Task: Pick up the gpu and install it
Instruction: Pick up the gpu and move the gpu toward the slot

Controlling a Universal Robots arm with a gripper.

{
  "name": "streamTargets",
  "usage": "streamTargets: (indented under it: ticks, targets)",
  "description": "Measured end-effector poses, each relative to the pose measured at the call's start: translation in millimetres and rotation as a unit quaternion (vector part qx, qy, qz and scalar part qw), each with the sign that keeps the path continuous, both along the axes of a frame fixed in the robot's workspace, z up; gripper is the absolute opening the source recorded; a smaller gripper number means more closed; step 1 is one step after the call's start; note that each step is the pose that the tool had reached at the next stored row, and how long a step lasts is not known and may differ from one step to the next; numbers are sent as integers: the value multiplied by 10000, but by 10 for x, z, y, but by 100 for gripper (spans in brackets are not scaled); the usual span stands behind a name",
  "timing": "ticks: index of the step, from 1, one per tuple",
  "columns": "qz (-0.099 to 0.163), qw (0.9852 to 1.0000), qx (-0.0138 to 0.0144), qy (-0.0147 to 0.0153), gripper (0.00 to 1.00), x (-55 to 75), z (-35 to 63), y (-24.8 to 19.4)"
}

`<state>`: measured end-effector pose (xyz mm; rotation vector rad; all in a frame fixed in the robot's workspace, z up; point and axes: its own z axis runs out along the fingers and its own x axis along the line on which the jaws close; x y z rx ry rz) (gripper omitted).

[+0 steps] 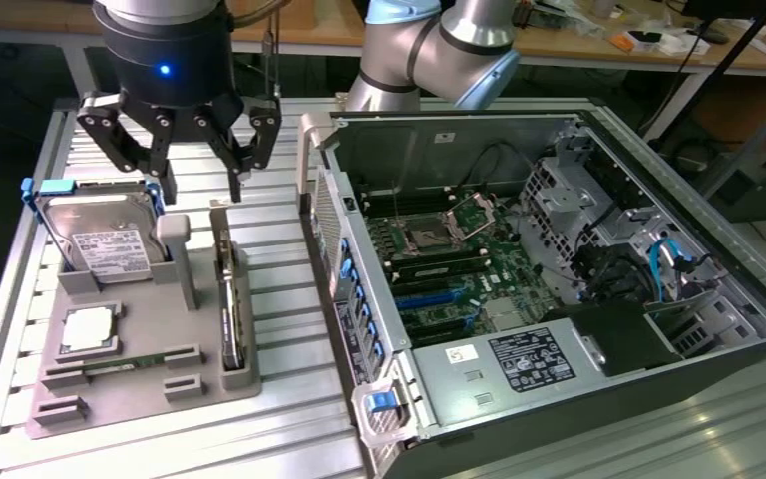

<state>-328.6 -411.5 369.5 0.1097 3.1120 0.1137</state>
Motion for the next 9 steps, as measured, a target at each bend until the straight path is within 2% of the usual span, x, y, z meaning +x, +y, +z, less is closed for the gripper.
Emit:
streamTargets:
  ticks: [6,9]
  targets:
    - [0,10000,55,1,60,0,-63,-15]
    - [0,10000,74,0,60,0,-96,-21]
